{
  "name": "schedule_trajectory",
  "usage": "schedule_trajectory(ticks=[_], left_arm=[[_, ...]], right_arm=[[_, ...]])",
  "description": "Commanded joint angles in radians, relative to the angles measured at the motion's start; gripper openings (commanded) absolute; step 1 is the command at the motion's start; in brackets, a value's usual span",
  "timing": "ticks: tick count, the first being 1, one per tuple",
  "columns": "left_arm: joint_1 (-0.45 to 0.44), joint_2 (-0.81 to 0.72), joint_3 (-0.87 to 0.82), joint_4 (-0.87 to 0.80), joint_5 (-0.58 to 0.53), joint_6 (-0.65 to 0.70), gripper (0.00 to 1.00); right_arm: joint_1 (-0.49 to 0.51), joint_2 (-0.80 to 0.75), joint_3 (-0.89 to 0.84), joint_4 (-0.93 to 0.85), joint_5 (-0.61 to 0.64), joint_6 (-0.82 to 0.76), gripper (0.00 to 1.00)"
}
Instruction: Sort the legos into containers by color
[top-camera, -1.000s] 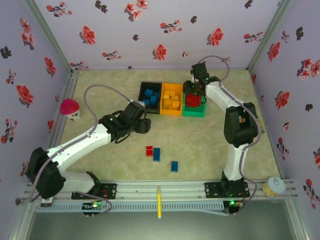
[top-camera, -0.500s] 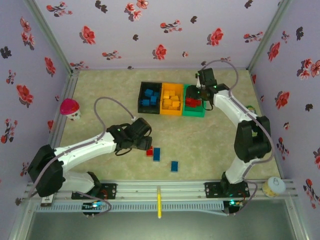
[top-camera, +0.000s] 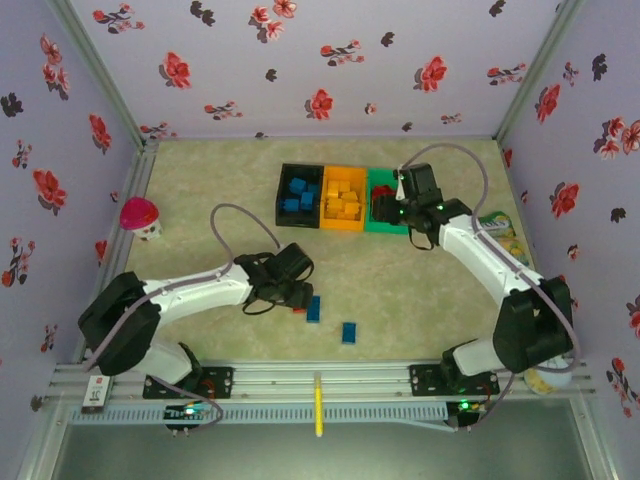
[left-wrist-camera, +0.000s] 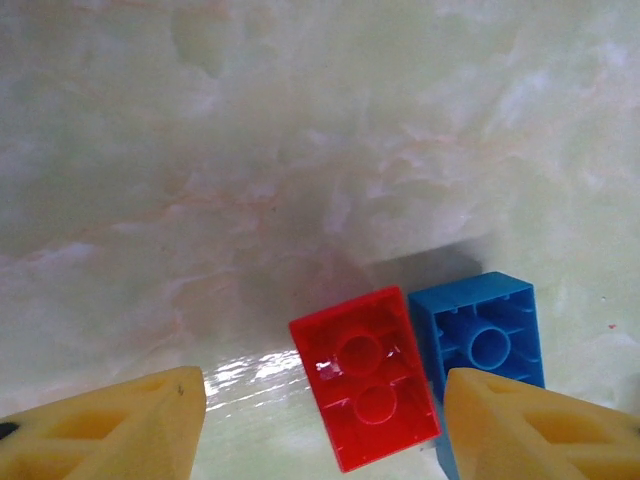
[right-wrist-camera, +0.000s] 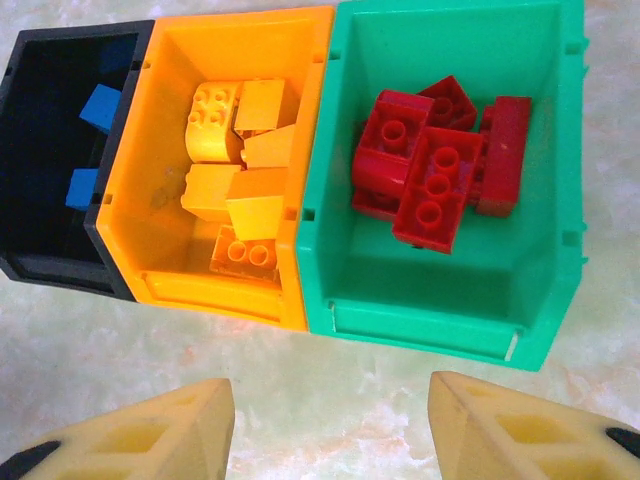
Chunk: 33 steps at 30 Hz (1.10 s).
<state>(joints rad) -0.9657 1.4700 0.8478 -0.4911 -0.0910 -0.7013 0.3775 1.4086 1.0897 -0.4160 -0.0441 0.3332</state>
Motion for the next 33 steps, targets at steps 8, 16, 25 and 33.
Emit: schedule_trajectory(ticks=[8,16,25,33], left_arm=[[0.007,0.038,-0.011,0.038,0.045,-0.006,0.61],[0.023,0.046,-0.022,0.056,0.045,-0.008,0.55],[0.028,0.077,-0.021,0.073,0.072,0.003,0.54],[0.034,0.091,-0.023,0.069,0.076,0.005,0.46]], right_arm=[[0.000,-0.072,-0.069,-0.026,0.036,0.023,0.54],[0.000,-0.103,-0.085,-0.035,0.047,0.024,0.54],[0.001,-0.113,-0.088,-0.046,0.061,0.021,0.54],[0.001,-0.113,-0.090,-0.045,0.065,0.021,0.54]])
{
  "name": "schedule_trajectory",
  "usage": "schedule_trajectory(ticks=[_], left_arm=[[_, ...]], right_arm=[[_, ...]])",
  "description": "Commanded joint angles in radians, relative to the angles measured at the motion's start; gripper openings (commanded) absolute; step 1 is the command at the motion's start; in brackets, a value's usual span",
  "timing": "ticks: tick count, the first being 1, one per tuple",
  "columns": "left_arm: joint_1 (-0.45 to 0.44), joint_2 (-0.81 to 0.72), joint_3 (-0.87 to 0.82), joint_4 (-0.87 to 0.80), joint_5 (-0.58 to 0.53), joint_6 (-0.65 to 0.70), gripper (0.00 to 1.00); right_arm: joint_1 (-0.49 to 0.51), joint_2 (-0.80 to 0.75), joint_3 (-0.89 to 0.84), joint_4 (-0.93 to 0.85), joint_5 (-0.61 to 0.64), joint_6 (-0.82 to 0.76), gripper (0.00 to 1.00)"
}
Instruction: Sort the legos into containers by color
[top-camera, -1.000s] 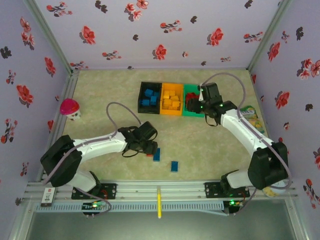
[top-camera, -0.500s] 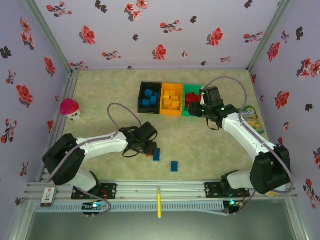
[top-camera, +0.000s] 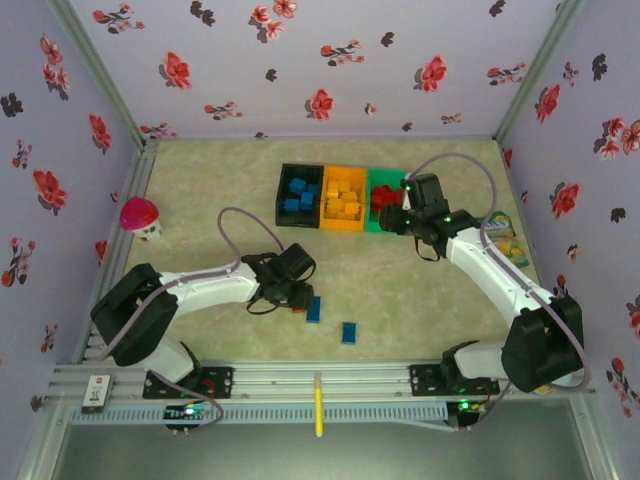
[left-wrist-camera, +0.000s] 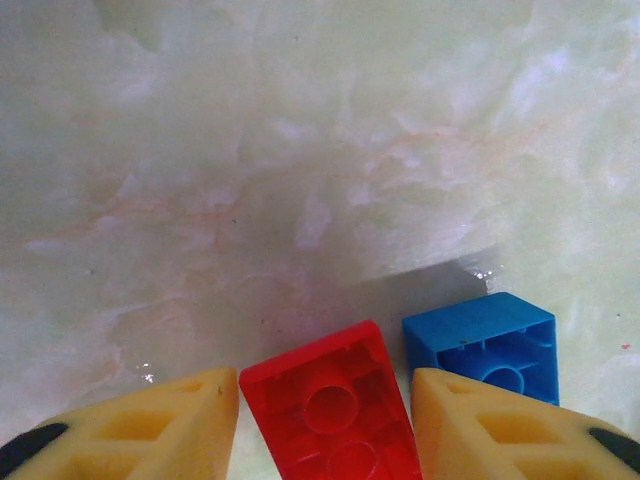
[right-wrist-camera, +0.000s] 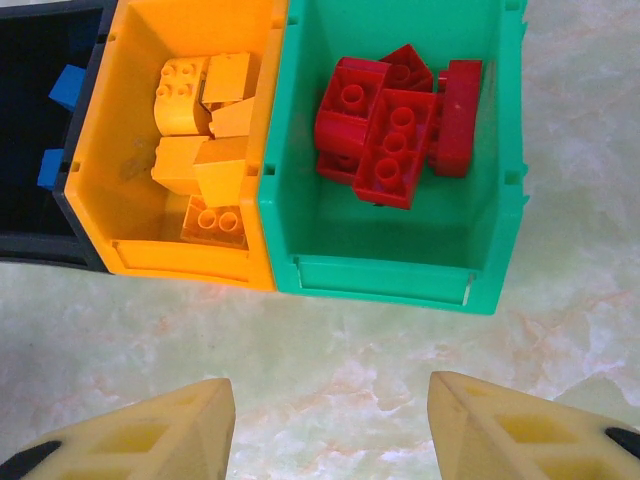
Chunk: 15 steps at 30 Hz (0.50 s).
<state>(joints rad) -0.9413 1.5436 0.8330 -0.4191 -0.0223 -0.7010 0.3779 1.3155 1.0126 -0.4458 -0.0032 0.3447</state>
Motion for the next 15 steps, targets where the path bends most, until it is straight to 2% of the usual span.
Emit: schedule_trajectory(ticks=[1,9,15], left_arm=[[0.010,0.017,-0.008,-0.004,0.008,0.004,0.45],[0.019,0.008,0.005,-0.019,0.003,0.023,0.31],[0.039,-0.014,0.098,-0.104,-0.024,0.095,0.27]], right_arm=[[0.000,-0.021,-0.015,-0.015,0.024,0.010,0.54],[0.000,-0.027,-0.024,-0.012,0.028,0.011,0.54],[0.000,-0.042,-0.034,-0.007,0.035,0.017,0.54]])
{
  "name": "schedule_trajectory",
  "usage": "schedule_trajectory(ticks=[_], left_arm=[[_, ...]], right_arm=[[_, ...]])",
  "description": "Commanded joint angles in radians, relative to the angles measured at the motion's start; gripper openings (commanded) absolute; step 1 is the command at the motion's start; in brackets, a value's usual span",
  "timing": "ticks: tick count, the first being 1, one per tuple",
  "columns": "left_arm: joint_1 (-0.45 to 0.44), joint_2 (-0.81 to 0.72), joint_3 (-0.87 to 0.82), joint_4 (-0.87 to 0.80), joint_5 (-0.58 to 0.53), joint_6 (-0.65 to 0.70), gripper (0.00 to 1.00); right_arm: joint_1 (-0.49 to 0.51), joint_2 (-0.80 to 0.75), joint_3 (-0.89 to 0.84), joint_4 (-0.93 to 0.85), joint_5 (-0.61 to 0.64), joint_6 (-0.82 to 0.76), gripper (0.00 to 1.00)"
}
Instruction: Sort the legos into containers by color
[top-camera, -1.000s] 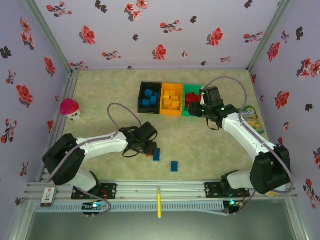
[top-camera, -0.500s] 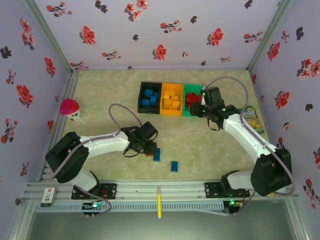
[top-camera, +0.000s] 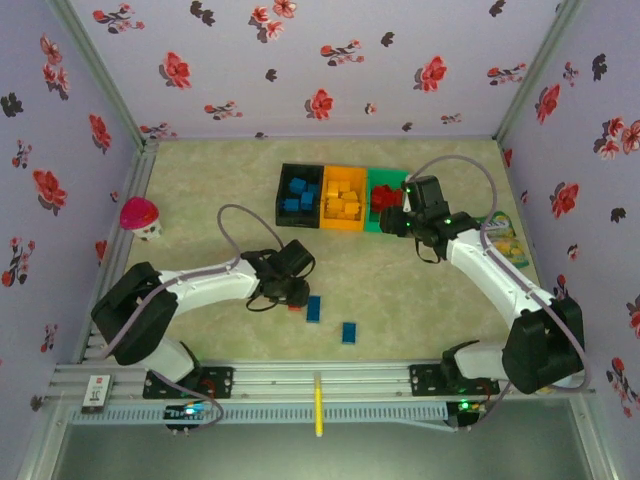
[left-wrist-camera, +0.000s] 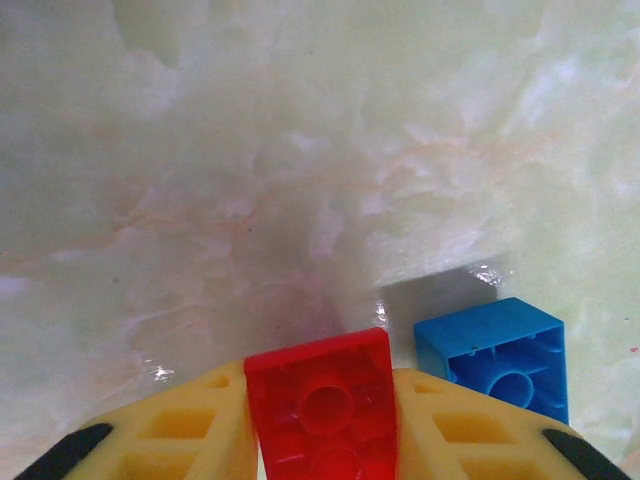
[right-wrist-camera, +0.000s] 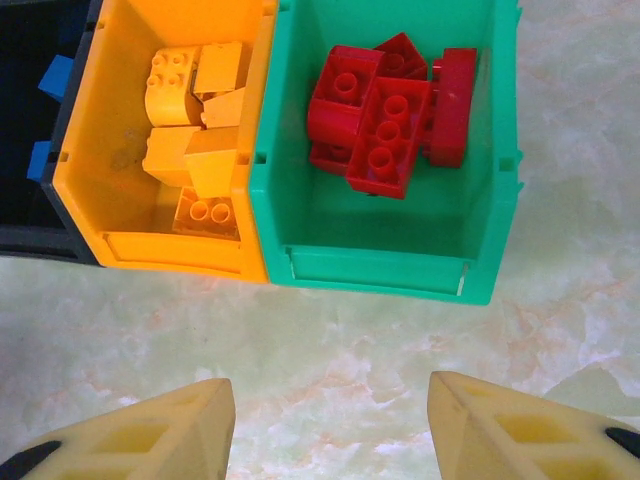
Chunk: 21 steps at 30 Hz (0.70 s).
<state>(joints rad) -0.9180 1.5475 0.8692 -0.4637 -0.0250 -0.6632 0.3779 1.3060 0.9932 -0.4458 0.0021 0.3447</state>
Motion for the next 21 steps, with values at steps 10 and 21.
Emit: schedule_trajectory(ticks=[10,21], left_arm=[[0.070,0.024,0.298,-0.099,-0.041,0.183,0.27],[0.076,0.289,0.667,-0.069,-0.018,0.250,0.26]], right_arm=[[-0.002,-0.070,-0.027,-0.017,0.050,0.022,0.54],[-0.028,-0.114,-0.010,-0.030,0.053,0.031,0.55]])
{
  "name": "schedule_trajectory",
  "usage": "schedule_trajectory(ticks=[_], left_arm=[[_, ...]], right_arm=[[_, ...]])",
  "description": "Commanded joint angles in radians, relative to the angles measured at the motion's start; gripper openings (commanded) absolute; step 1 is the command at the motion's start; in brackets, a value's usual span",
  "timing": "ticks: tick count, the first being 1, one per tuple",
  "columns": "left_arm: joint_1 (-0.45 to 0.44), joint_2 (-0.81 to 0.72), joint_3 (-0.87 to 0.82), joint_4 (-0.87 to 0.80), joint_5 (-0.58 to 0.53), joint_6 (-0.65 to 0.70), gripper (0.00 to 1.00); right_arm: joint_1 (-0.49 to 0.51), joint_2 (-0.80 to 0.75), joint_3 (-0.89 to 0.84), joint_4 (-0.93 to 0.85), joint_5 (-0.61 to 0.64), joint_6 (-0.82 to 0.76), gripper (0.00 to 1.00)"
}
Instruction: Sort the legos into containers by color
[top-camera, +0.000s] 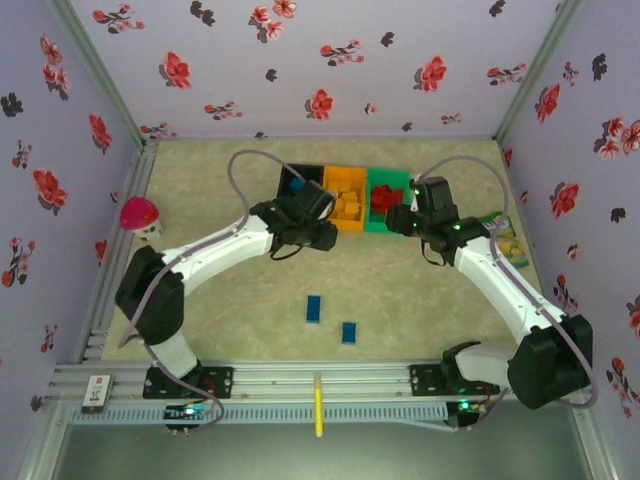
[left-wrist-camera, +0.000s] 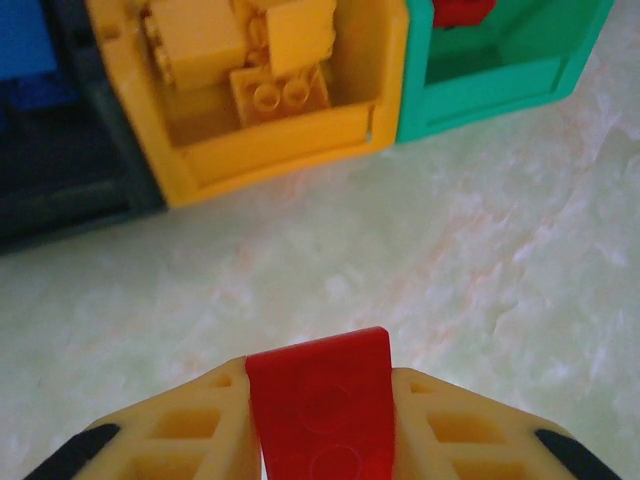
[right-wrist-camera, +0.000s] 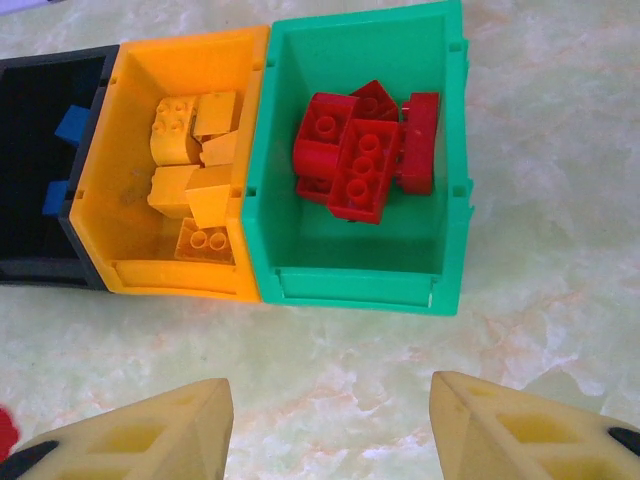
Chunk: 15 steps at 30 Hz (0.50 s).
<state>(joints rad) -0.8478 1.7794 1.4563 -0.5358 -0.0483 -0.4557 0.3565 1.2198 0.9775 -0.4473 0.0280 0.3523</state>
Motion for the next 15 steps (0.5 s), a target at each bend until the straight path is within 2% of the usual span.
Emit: schedule_trajectory(ticks=[1,15], left_arm=[[0.007,0.085,0.118,0.008,0.007,0.047,0.26],[0.015,0.473,0.691,-0.054,0.087,0.104,0.25]], right_arm=[[-0.008,-0.035,0.008,-0.036,0.032,0.024,0.55],[-0.016,-0.132,0.014,-0.118,0.064,0.023,0.55]])
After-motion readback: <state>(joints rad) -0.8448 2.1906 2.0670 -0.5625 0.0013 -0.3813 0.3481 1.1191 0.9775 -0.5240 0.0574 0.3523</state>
